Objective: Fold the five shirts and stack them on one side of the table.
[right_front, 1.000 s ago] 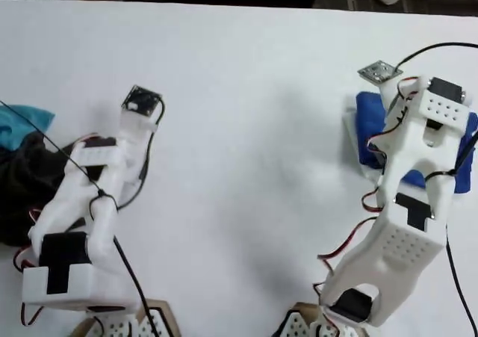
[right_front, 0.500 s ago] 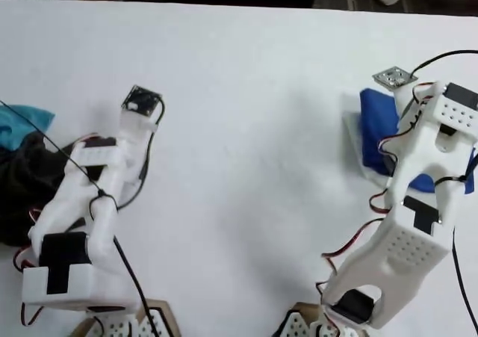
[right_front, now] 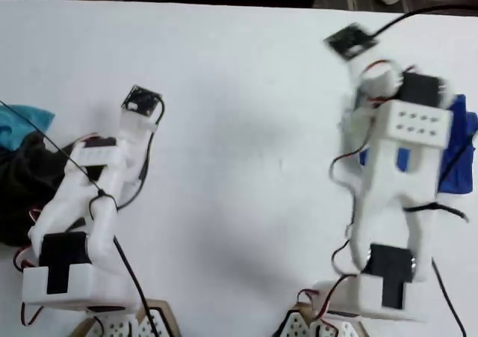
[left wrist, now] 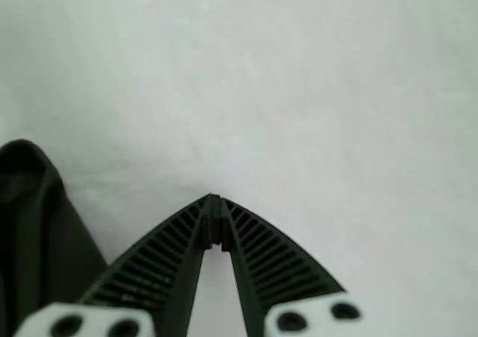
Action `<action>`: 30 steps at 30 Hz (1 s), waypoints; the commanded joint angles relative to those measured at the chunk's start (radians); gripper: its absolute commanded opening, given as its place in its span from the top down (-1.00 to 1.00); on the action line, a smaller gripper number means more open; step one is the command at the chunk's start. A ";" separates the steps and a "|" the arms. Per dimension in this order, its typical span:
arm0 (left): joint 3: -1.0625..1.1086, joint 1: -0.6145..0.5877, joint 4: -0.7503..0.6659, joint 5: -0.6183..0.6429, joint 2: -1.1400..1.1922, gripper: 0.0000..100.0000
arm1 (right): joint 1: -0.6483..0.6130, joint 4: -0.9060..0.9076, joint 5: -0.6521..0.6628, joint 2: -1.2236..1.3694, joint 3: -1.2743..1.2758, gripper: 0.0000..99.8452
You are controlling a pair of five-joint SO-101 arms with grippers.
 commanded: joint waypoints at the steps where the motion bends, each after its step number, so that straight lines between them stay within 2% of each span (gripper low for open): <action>1: -0.097 -0.008 0.133 0.002 -0.014 0.94 | -0.104 0.013 -0.029 -0.113 0.137 0.72; 3: -0.200 -0.037 0.281 0.000 -0.014 0.86 | -0.133 0.013 -0.031 -0.154 0.215 0.72; 6: -0.394 -0.135 0.493 -0.005 -0.012 0.60 | -0.148 0.012 -0.029 -0.234 0.301 0.72; 8: -0.519 -0.230 0.589 -0.049 -0.008 0.47 | -0.151 0.012 -0.028 -0.298 0.338 0.72; 10: -0.611 -0.325 0.637 -0.110 -0.006 0.47 | -0.151 0.012 -0.028 -0.364 0.382 0.72; 13: -0.665 -0.437 0.651 -0.195 -0.005 0.49 | -0.151 0.012 -0.028 -0.456 0.479 0.72; 16: -0.664 -0.496 0.651 -0.245 -0.002 0.50 | -0.151 0.007 -0.028 -0.536 0.585 0.72; 20: -0.639 -0.514 0.641 -0.279 0.035 0.50 | -0.145 0.005 -0.028 -0.642 0.687 0.72; 26: -0.625 -0.559 0.592 -0.284 0.229 0.50 | -0.151 0.002 -0.028 -0.835 0.815 0.72; 30: -0.625 -0.551 0.594 -0.279 0.301 0.50 | -0.148 -0.074 -0.028 -0.941 0.930 0.72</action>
